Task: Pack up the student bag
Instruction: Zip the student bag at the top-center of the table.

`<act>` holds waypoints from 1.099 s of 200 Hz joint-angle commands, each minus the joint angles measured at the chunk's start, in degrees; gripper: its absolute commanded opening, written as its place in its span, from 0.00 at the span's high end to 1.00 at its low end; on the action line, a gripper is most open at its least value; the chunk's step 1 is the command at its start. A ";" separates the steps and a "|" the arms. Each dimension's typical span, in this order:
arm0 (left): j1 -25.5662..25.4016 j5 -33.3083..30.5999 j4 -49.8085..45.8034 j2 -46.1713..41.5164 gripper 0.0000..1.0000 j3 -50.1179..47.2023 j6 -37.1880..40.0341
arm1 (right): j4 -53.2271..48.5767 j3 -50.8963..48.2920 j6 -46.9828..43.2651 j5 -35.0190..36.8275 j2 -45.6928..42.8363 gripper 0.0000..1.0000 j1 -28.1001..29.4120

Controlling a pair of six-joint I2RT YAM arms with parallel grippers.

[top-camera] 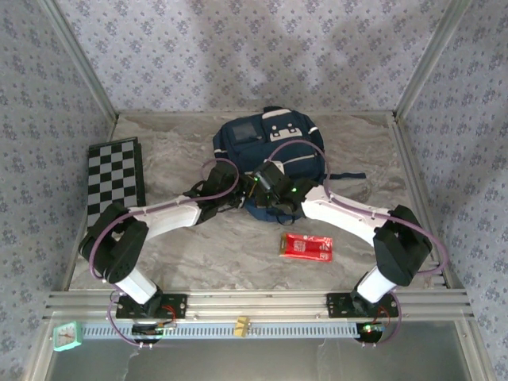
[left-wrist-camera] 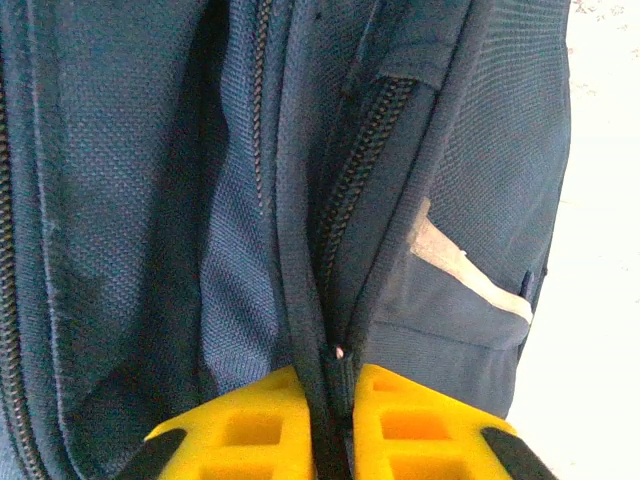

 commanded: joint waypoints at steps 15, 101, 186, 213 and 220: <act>2.76 -2.74 -4.16 -0.87 1.00 1.00 3.11 | -3.54 0.43 0.17 6.29 -1.52 1.00 1.32; 10.39 -0.50 -12.62 -4.45 1.00 3.72 16.68 | -11.85 -11.52 -1.79 10.21 -14.03 1.00 -3.50; 23.68 10.00 -21.11 1.36 1.00 15.63 34.70 | -12.57 -12.31 -10.58 8.34 -19.02 1.00 -14.42; 27.05 13.89 -22.72 6.85 1.00 23.59 41.81 | -5.49 -10.22 -12.44 1.93 -17.72 1.00 -9.76; 27.58 15.95 -23.06 8.37 1.00 25.89 43.56 | -3.54 -9.40 -12.29 -0.21 -16.78 1.00 -8.44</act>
